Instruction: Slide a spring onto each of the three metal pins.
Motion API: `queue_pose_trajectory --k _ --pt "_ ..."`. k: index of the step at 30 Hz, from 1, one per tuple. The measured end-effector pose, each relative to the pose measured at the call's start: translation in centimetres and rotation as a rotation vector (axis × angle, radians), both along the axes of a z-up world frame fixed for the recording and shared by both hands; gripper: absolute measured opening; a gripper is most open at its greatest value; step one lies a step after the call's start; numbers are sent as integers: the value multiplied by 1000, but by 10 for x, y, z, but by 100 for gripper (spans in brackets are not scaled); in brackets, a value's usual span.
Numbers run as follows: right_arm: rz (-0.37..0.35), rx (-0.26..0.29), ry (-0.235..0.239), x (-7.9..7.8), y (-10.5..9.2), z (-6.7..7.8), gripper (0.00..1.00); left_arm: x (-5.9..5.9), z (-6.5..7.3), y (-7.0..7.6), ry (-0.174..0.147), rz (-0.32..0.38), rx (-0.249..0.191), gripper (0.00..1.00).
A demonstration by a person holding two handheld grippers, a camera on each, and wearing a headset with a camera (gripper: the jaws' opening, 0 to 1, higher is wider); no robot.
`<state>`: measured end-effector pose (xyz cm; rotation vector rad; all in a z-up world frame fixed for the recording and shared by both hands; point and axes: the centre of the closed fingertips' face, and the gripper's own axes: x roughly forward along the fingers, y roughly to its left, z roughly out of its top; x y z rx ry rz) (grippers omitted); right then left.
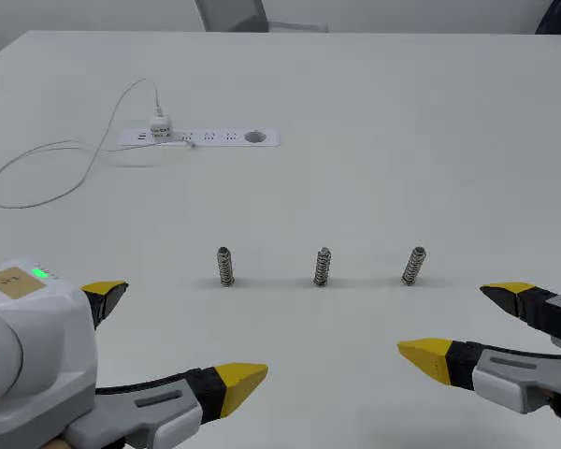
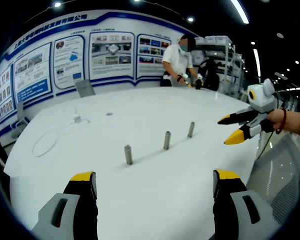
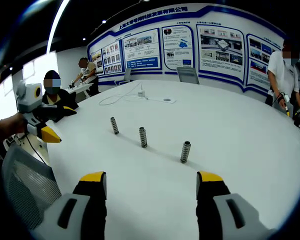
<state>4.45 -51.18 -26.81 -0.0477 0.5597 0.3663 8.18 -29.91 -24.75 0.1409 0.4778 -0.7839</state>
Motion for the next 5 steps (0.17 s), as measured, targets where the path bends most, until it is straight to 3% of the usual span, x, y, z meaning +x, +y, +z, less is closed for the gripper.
queue_pose_trajectory --k 5 --pt "-4 1 -7 -3 -1 0 76 -1 2 -1 -14 6 -1 98"
